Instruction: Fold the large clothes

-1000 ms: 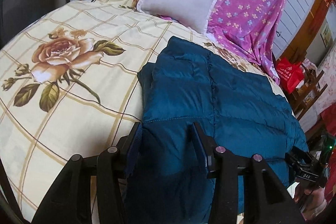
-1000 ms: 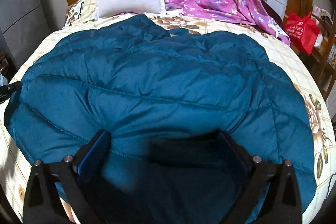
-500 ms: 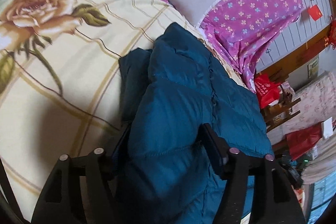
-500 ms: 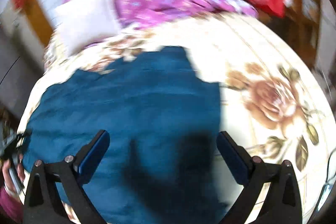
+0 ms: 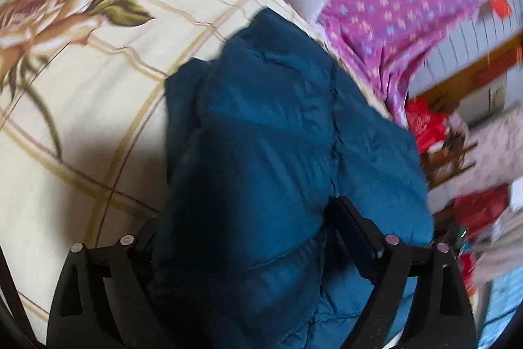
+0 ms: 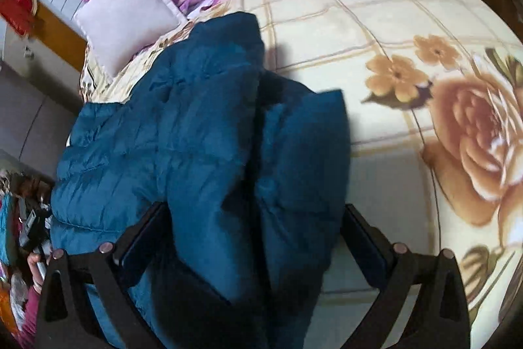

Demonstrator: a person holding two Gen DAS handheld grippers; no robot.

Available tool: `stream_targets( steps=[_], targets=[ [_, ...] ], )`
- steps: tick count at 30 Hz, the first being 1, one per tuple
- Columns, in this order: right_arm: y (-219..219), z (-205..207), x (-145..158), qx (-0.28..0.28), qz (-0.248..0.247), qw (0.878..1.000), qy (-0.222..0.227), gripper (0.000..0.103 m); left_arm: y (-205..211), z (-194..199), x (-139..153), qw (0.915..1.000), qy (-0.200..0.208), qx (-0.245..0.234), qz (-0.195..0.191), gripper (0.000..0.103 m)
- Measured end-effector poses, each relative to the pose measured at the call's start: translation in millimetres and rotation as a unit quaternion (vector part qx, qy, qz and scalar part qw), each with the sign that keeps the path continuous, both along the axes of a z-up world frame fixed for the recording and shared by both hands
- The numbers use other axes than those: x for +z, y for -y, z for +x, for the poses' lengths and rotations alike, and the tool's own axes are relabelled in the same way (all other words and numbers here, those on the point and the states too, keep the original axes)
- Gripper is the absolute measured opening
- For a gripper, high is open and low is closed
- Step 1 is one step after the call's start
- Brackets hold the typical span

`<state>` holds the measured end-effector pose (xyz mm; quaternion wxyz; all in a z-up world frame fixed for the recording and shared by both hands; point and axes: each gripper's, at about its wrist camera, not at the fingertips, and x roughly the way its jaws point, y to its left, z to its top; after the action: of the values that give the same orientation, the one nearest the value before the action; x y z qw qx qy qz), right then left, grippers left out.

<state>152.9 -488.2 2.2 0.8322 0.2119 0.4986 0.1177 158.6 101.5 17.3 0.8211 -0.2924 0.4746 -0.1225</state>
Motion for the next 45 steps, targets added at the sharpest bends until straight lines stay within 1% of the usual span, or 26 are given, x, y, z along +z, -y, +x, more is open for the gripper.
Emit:
stream_targets(
  steps=[1, 2, 3, 4, 5, 8, 11, 13, 15, 17, 19, 20, 22, 24, 25, 26, 28, 29, 30, 31, 33, 36, 38, 40, 43, 45],
  targets=[
    [-5, 0, 0, 0.007, 0.01, 1.0, 0.003, 0.101, 1, -1, 1, 1.0, 0.002, -0.002, 0.0, 0.061],
    [-10, 0, 1, 0.013, 0.018, 1.0, 0.008, 0.092, 2, -3, 2, 1.0, 0.005, -0.003, -0.006, 0.049],
    [-16, -2, 5, 0.017, 0.023, 0.999, 0.019, 0.086, 2, -6, 4, 0.9999, 0.008, -0.004, -0.012, 0.043],
    [-21, -5, 8, 0.017, 0.019, 0.999, 0.028, 0.075, 2, -10, 7, 0.9998, 0.014, -0.004, -0.015, 0.033],
    [-27, -11, 15, 0.02, 0.012, 0.999, 0.041, 0.06, 2, -13, 10, 0.9996, 0.021, -0.004, -0.016, 0.023],
    [-39, -23, 36, 0.021, -0.013, 0.998, 0.061, 0.04, 4, -25, 30, 0.999, 0.042, -0.013, -0.009, 0.01],
    [-49, -44, 68, 0.029, -0.016, 0.995, 0.095, 0.032, 4, -44, 61, 0.9967, 0.075, -0.029, -0.008, 0.006],
    [-52, -63, 95, 0.035, 0.0, 0.992, 0.125, 0.031, 2, -61, 83, 0.9936, 0.101, -0.046, -0.018, 0.006],
    [-55, -81, 115, 0.044, 0.015, 0.988, 0.145, 0.031, 0, -84, 104, 0.9904, 0.124, -0.06, -0.01, 0.005],
    [-56, -100, 125, 0.049, 0.03, 0.988, 0.143, 0.031, -3, -99, 112, 0.9903, 0.124, -0.064, -0.005, 0.005],
    [-54, -115, 121, 0.043, 0.043, 0.991, 0.121, 0.031, -9, -112, 108, 0.9928, 0.101, -0.065, -0.011, 0.006],
    [-51, -122, 113, 0.034, 0.049, 0.993, 0.103, 0.031, -11, -115, 102, 0.994, 0.089, -0.063, -0.011, 0.006],
    [-46, -131, 95, 0.021, 0.046, 0.996, 0.079, 0.032, -14, -115, 82, 0.9965, 0.066, -0.051, 0.006, 0.008],
    [-41, -133, 64, -0.01, 0.037, 0.999, 0.034, 0.038, -16, -112, 55, 0.9983, 0.042, -0.034, 0.023, 0.012],
    [-40, -132, 54, -0.018, 0.031, 0.999, 0.021, 0.046, -17, -110, 44, 0.9987, 0.031, -0.028, 0.028, 0.019],
    [-38, -130, 41, -0.03, 0.019, 0.999, 0.005, 0.057, -20, -108, 32, 0.9992, 0.023, -0.021, 0.026, 0.028],
    [-35, -128, 33, -0.044, 0.004, 0.999, -0.002, 0.073, -28, -113, 22, 0.9996, 0.026, -0.009, 0.008, 0.033],
    [-31, -130, 35, -0.052, -0.005, 0.999, 0.0, 0.076, -31, -114, 22, 0.9996, 0.028, -0.005, -0.002, 0.033],
    [-30, -134, 41, -0.054, -0.015, 0.998, 0.003, 0.077, -35, -116, 24, 0.9995, 0.029, 0.0, -0.009, 0.033],
    [-30, -135, 45, -0.054, -0.027, 0.998, 0.004, 0.077, -39, -118, 27, 0.9994, 0.032, 0.005, -0.01, 0.033],
    [-29, -141, 63, -0.058, -0.068, 0.996, 0.006, 0.077, -48, -125, 39, 0.9987, 0.048, 0.016, -0.002, 0.033],
    [-37, -162, 92, -0.069, -0.096, 0.992, 0.04, 0.079, -54, -135, 62, 0.9954, 0.082, 0.037, 0.034, 0.033],
    [-49, -174, 112, -0.067, -0.104, 0.99, 0.068, 0.085, -49, -144, 78, 0.9911, 0.106, 0.04, 0.07, 0.033],
    [-61, -182, 119, -0.06, -0.11, 0.988, 0.088, 0.088, -39, -152, 89, 0.9862, 0.121, 0.042, 0.106, 0.033],
    [-94, -191, 128, -0.05, -0.113, 0.986, 0.109, 0.089, -15, -163, 103, 0.9765, 0.132, 0.04, 0.165, 0.033],
    [-118, -197, 127, -0.049, -0.114, 0.985, 0.117, 0.089, -3, -173, 107, 0.9712, 0.144, 0.04, 0.186, 0.033]
  ],
)
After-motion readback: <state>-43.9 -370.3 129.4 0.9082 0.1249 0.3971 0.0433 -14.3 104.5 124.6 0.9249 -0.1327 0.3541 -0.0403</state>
